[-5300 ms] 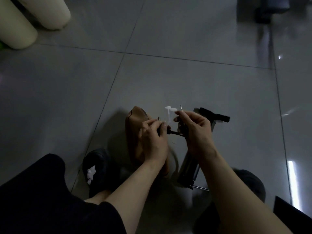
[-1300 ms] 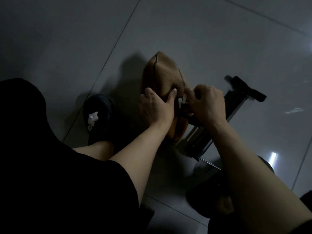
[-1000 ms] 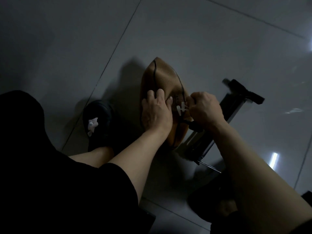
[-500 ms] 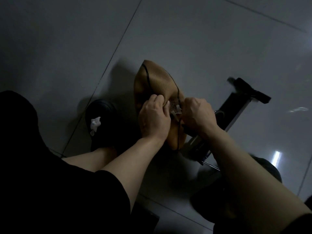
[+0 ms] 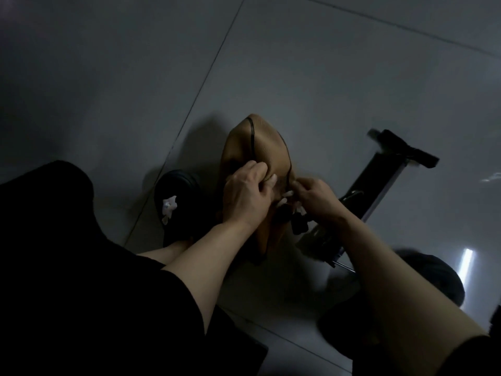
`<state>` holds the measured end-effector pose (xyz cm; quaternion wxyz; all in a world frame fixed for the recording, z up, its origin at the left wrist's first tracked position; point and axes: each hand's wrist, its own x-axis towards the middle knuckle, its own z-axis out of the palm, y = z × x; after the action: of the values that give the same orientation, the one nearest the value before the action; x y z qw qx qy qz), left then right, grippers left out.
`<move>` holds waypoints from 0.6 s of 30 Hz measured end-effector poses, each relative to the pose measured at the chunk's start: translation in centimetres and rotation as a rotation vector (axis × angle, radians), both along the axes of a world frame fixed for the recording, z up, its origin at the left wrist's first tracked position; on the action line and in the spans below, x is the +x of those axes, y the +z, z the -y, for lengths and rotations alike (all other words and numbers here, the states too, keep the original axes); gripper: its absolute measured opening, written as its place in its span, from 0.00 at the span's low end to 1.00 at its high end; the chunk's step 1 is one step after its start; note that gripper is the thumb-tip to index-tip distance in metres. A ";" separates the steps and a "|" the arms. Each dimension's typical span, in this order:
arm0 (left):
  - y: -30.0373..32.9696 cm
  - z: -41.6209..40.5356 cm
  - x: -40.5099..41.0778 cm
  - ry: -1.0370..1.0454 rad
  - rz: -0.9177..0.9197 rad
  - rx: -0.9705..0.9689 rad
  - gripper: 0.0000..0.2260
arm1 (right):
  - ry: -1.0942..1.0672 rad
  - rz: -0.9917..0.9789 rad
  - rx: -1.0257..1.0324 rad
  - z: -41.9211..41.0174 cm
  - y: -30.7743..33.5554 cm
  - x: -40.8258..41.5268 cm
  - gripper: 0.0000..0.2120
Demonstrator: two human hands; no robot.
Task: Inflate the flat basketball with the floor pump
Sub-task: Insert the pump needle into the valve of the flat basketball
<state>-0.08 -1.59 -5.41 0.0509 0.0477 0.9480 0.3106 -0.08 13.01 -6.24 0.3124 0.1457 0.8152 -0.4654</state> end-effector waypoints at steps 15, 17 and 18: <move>1.3 2.5 -0.8 -0.030 -0.025 -0.215 0.24 | 0.090 -0.064 -0.042 4.9 0.6 -0.8 0.17; 1.7 2.9 -2.6 -0.403 0.056 -0.328 0.26 | 0.057 -0.085 -0.052 4.7 0.4 -0.3 0.18; 2.1 3.0 -3.7 -0.548 0.178 -0.380 0.28 | 0.034 -0.091 -0.073 4.6 0.4 -0.2 0.18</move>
<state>-3.76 -4.58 -3.32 0.2230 0.2630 0.9326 0.1063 -0.24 8.39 -5.82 0.2880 0.0988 0.8134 -0.4956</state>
